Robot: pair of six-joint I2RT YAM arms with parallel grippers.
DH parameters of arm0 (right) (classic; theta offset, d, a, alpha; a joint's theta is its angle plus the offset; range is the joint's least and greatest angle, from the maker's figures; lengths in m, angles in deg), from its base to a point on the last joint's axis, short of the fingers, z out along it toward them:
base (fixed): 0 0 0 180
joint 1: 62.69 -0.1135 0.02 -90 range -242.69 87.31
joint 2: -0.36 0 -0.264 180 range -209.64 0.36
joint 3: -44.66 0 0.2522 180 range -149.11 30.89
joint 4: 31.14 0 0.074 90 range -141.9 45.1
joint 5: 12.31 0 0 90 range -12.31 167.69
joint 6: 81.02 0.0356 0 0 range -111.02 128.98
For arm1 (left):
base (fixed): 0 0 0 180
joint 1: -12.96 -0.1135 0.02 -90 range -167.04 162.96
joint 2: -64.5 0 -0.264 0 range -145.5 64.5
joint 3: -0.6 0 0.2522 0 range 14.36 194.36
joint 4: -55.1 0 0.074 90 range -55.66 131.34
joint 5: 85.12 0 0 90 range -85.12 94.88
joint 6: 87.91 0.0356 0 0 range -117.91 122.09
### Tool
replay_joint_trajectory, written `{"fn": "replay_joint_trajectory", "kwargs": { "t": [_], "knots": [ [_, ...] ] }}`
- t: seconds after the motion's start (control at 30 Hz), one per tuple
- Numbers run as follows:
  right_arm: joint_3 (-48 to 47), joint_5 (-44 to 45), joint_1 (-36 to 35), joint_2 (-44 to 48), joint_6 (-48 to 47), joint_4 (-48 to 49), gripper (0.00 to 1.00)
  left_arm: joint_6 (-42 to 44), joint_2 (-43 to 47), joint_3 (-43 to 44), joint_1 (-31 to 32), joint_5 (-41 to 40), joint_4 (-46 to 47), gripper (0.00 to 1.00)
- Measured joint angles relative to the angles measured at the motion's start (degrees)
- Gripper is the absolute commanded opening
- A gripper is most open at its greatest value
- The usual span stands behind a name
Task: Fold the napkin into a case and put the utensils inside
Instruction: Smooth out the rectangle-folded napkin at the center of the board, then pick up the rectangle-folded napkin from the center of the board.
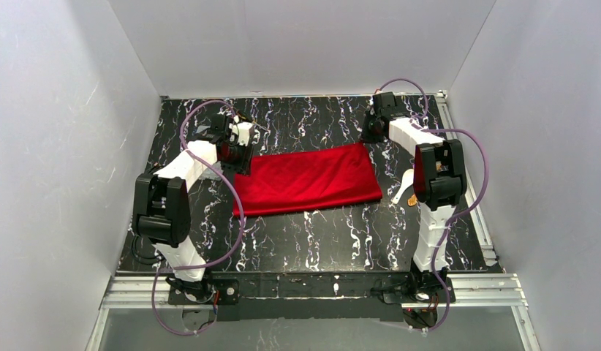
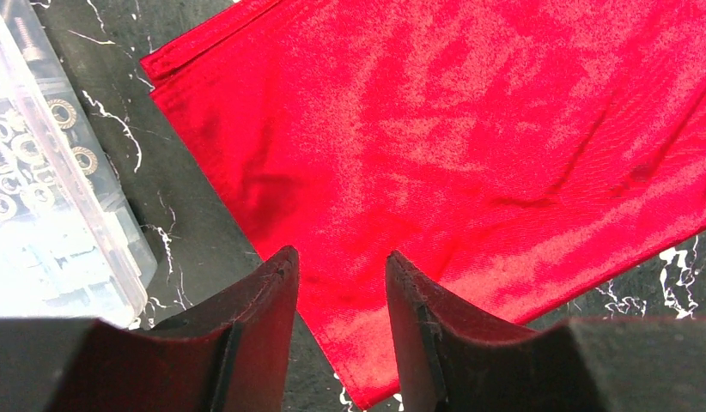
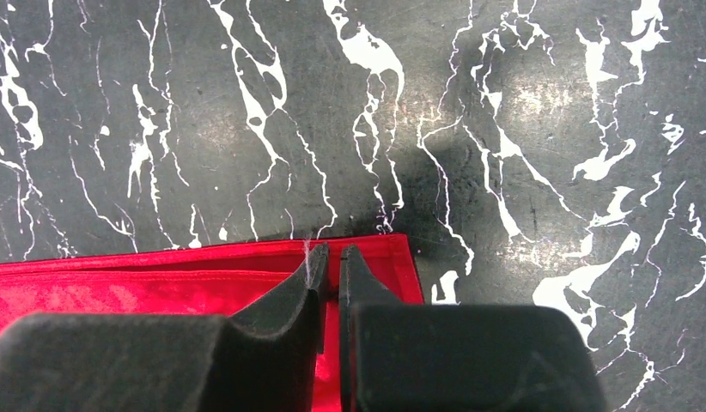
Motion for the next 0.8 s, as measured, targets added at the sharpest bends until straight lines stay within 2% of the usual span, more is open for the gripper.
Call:
{"fn": "replay_joint_trajectory", "kwargs": {
  "t": [0.07, 0.1, 0.23, 0.4, 0.53, 0.8],
  "knots": [
    [0.0, 0.4, 0.0, -0.2, 0.0, 0.0, 0.04, 0.5, 0.0, 0.0, 0.1, 0.5, -0.2, 0.4],
    [0.0, 0.5, 0.0, -0.4, 0.0, 0.0, 0.08, 0.7, 0.0, 0.0, 0.2, 0.7, -0.3, 0.4],
    [0.0, 0.8, 0.0, -1.5, 0.0, 0.0, 0.42, 2.3, 0.2, -0.7, 0.8, 2.0, -1.4, 0.4],
    [0.0, 0.8, 0.0, -2.5, -0.3, -0.5, 0.65, 4.9, 0.3, -1.1, 1.3, 4.0, -4.3, 0.4],
    [0.5, 2.3, -0.1, -2.2, -0.7, -0.5, 0.72, 7.0, 0.3, -1.1, 1.4, 4.9, -6.2, 0.39],
    [2.5, 6.3, -0.2, 1.9, -1.3, -1.6, 0.74, 12.6, 1.7, -1.1, 2.7, 6.1, -10.5, 0.39]
  ]
}}
